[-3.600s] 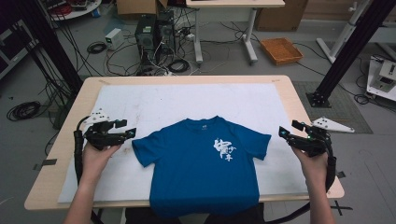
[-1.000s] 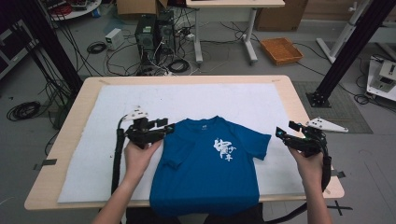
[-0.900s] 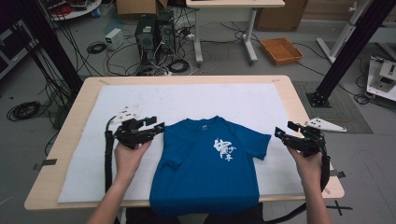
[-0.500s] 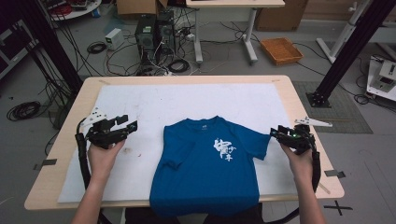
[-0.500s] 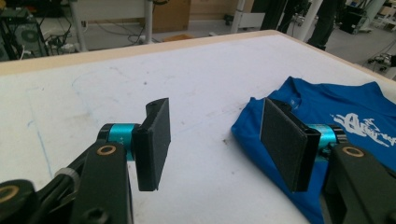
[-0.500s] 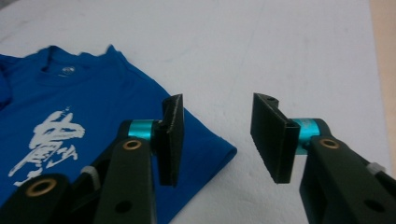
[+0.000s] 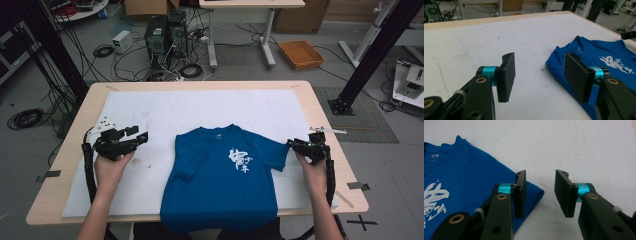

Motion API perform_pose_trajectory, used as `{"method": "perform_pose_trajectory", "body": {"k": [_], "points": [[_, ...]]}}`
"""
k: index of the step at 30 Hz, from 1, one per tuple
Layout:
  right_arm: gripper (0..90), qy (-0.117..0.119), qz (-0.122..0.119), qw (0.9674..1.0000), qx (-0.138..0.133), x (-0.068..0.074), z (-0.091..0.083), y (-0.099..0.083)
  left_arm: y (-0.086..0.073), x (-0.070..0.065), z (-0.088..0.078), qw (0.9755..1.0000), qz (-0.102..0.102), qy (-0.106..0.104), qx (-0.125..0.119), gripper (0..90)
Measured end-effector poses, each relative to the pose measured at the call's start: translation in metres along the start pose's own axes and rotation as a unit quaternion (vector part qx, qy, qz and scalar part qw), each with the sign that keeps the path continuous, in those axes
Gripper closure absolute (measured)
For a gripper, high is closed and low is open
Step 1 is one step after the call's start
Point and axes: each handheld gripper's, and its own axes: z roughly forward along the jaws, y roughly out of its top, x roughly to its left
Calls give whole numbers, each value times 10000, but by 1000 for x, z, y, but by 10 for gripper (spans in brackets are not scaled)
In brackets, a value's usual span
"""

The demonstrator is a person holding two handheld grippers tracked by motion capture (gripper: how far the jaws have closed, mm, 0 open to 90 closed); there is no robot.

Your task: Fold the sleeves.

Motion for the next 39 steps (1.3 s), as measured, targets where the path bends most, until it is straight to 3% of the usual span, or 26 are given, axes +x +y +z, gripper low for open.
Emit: {"method": "perform_pose_trajectory", "body": {"k": [6, 10, 18, 23, 29, 33, 39], "points": [[703, -23, -102, 9999, 88, 0, 8, -2, -2, -2, 6, 9999, 5, -64, 100, 431], [882, 87, -268, 9996, 102, 3, 10, -3, -2, -3, 8, 9999, 22, -103, 135, 430], [896, 146, -672, 9973, -250, 22, -6, 2, -1, -3, 9, 9998, -53, -159, 83, 431], [896, 84, -1246, 9917, -294, 57, -15, 10, 2, -3, 10, 9996, -62, -253, 71, 431], [896, -50, -1988, 9799, -147, 112, -15, 20, 4, -4, 11, 9995, -74, -308, 9, 432], [895, -28, -2261, 9741, -66, 146, -11, 26, 3, -4, 12, 9994, -100, -331, 20, 433], [887, 213, -2430, 9697, 104, 184, 12, 24, 4, -8, 14, 9994, -67, -334, 43, 433]]}}
